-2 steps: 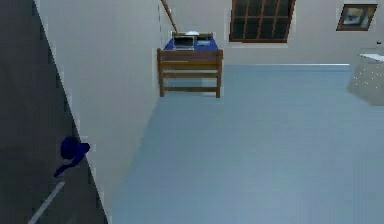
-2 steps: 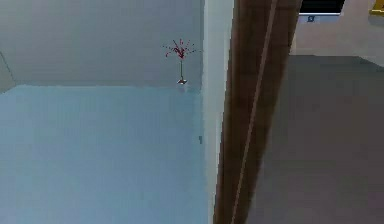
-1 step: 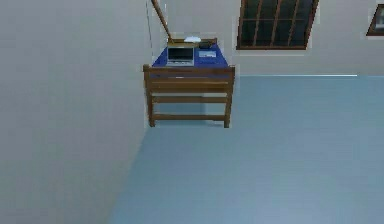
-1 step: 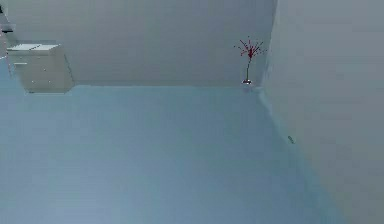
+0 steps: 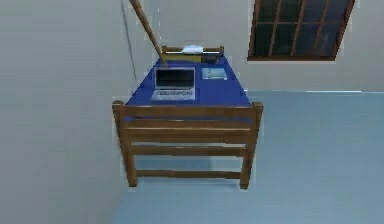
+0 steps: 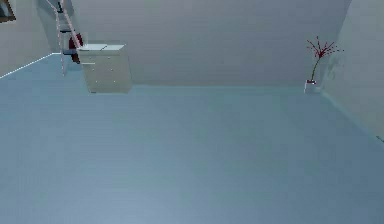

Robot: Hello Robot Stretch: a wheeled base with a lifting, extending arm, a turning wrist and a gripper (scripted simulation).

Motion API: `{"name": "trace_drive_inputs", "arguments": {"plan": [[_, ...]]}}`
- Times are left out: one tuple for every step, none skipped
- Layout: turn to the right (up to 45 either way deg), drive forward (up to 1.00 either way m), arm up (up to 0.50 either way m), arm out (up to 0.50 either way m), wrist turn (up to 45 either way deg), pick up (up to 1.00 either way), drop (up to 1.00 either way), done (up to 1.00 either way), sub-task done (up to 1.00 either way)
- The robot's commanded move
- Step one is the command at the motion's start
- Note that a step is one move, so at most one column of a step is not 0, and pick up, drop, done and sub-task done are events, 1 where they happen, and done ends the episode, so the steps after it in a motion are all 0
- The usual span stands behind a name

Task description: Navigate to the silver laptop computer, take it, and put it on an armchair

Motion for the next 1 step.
{"name": "trace_drive_inputs", "arguments": {"plan": [[3.0,0.0,0.0,0.0,0.0,0.0,0.0,0.0,0.0]]}}
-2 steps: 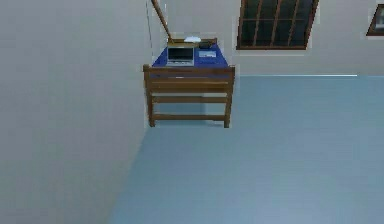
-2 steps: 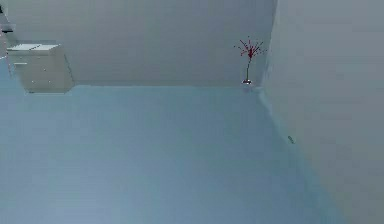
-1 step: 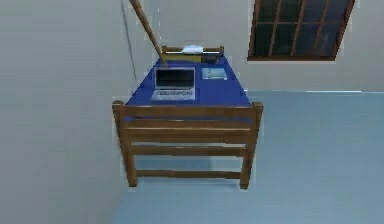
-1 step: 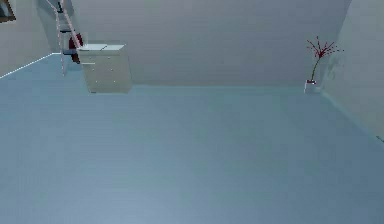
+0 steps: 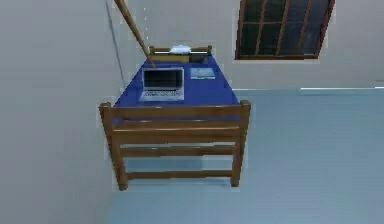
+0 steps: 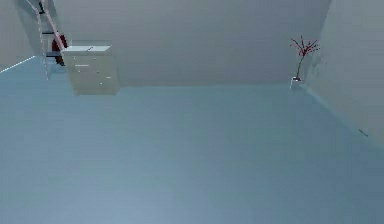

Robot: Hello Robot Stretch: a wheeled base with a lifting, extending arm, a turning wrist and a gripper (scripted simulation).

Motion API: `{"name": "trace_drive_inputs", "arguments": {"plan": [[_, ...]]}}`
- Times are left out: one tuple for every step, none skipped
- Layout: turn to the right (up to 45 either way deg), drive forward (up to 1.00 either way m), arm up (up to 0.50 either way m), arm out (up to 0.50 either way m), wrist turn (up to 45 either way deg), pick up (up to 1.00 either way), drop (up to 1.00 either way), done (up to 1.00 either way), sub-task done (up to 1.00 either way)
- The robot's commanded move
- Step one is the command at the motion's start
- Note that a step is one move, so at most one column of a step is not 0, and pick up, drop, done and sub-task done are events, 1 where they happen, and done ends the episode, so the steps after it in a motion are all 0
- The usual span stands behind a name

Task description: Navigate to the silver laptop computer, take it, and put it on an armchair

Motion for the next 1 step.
{"name": "trace_drive_inputs", "arguments": {"plan": [[0.0,0.65,0.0,0.0,0.0,0.0,0.0,0.0,0.0]]}}
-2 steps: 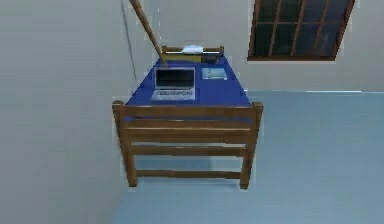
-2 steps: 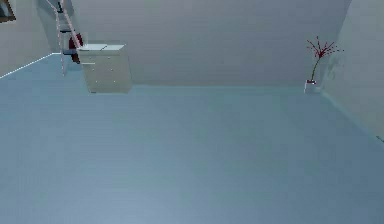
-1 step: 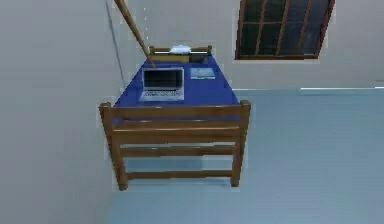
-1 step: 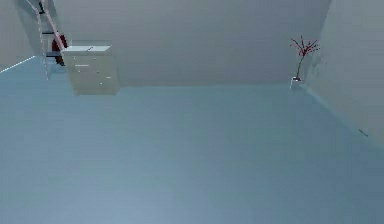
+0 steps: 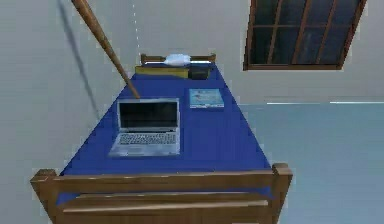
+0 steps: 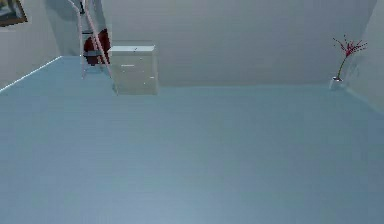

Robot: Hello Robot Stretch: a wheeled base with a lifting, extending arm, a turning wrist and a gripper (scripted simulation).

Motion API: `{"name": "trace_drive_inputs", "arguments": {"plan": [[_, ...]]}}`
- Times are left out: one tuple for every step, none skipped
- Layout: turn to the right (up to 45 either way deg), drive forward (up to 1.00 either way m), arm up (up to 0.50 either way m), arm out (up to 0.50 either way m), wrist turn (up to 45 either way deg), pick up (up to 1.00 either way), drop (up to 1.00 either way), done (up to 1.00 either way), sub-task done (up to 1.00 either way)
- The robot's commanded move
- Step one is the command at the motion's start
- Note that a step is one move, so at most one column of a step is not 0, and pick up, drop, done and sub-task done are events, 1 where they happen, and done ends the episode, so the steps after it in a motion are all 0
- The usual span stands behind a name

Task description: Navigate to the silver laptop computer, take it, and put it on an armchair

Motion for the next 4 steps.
{"name": "trace_drive_inputs", "arguments": {"plan": [[-45.0,0.0,0.0,0.0,0.0,0.0,0.0,0.0,0.0],[-45.0,0.0,0.0,0.0,0.0,0.0,0.0,0.0,0.0],[-12.0,0.0,0.0,0.0,0.0,0.0,0.0,0.0,0.0],[0.0,0.0,0.5,0.0,0.0,0.0,0.0,0.0,0.0]]}}
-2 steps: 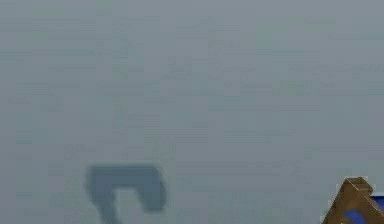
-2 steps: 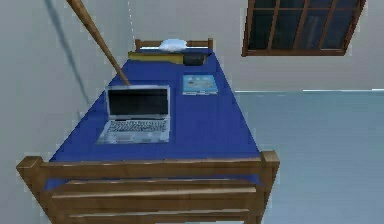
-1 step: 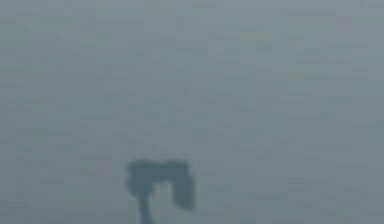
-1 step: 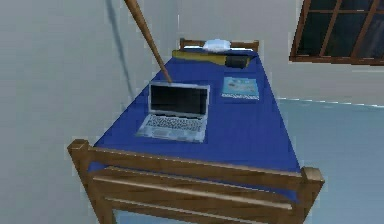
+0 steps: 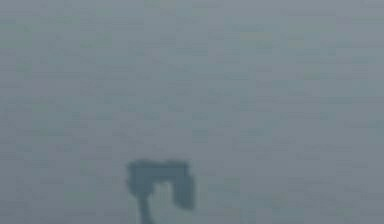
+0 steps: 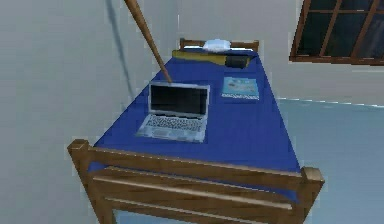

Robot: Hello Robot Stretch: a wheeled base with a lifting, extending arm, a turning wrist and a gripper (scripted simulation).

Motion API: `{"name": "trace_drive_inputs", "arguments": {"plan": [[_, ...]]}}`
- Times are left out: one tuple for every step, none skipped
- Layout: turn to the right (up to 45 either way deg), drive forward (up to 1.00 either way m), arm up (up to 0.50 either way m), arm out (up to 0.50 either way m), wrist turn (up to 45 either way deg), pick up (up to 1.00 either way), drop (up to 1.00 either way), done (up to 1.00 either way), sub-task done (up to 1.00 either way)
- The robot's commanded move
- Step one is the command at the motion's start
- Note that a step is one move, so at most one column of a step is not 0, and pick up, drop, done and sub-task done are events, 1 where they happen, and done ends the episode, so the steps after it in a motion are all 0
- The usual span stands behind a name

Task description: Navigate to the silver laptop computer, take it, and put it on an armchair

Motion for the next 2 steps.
{"name": "trace_drive_inputs", "arguments": {"plan": [[0.0,0.0,0.38,0.0,0.0,0.0,0.0,0.0,0.0],[0.0,0.0,0.0,0.5,0.0,0.0,0.0,0.0,0.0]]}}
